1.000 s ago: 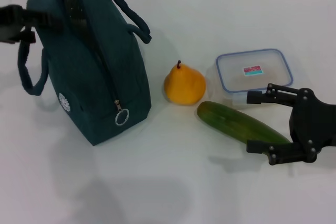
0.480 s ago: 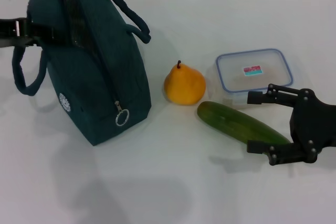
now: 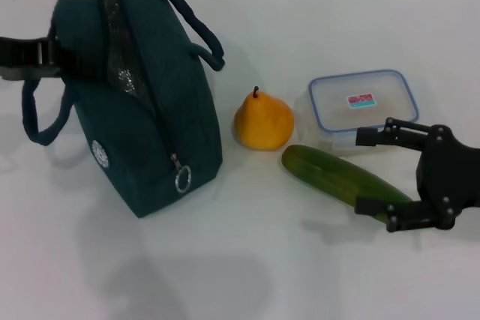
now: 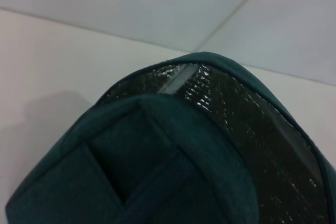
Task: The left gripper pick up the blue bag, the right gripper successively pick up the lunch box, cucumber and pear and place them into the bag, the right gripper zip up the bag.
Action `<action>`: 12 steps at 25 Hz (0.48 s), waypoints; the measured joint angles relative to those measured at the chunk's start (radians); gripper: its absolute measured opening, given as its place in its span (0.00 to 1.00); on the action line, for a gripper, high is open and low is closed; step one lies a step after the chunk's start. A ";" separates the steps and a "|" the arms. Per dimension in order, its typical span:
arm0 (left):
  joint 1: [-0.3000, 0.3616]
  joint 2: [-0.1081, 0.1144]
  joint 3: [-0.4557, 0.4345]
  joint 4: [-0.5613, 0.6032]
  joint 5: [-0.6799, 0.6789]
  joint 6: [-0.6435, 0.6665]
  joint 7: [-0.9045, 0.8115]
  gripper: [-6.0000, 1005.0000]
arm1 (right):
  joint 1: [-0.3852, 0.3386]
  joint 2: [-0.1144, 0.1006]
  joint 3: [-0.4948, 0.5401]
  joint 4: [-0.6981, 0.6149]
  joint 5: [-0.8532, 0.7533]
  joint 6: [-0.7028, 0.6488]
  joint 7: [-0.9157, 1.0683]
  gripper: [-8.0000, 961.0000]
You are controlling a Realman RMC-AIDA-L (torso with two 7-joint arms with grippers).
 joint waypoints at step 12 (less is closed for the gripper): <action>0.009 -0.023 0.017 0.008 -0.070 0.117 -0.002 0.05 | -0.006 -0.004 0.322 0.090 -0.002 0.098 0.101 0.91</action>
